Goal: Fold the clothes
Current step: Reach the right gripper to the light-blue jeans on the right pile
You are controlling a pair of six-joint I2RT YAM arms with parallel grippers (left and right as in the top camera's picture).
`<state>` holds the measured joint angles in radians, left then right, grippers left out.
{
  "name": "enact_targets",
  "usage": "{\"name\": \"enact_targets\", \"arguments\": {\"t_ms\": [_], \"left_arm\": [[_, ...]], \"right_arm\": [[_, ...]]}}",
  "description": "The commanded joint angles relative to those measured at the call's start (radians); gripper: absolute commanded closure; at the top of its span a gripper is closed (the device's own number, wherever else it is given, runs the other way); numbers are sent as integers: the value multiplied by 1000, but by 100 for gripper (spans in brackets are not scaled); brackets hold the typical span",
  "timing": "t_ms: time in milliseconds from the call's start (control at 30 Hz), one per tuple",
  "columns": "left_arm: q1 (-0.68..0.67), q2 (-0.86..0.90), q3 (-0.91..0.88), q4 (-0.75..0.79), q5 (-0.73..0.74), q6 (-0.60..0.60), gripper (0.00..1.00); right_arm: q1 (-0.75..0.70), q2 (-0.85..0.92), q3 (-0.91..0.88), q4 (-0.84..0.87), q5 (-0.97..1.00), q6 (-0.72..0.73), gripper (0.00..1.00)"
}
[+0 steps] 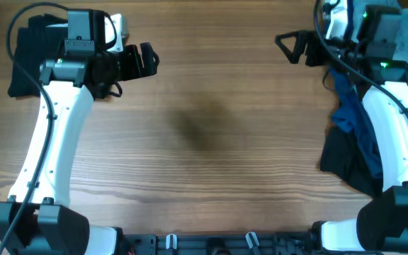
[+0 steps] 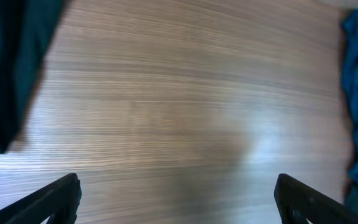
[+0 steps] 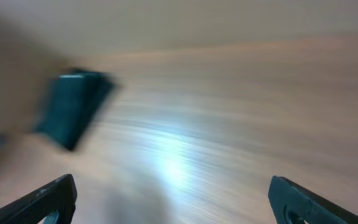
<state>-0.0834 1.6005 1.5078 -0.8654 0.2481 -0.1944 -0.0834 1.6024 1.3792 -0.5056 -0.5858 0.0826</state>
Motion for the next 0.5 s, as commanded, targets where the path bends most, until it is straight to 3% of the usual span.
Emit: {"name": "enact_targets", "arguments": {"t_ms": [0, 233, 467], "left_arm": [[-2, 10, 28, -14, -54, 30, 0], [-5, 23, 28, 80, 45, 62, 0], [-54, 60, 28, 156, 27, 60, 0]], "right_arm": [[-3, 11, 14, -5, 331, 72, 0], [-33, 10, 15, -23, 450, 30, 0], [-49, 45, 15, 6, 762, 37, 1]]}}
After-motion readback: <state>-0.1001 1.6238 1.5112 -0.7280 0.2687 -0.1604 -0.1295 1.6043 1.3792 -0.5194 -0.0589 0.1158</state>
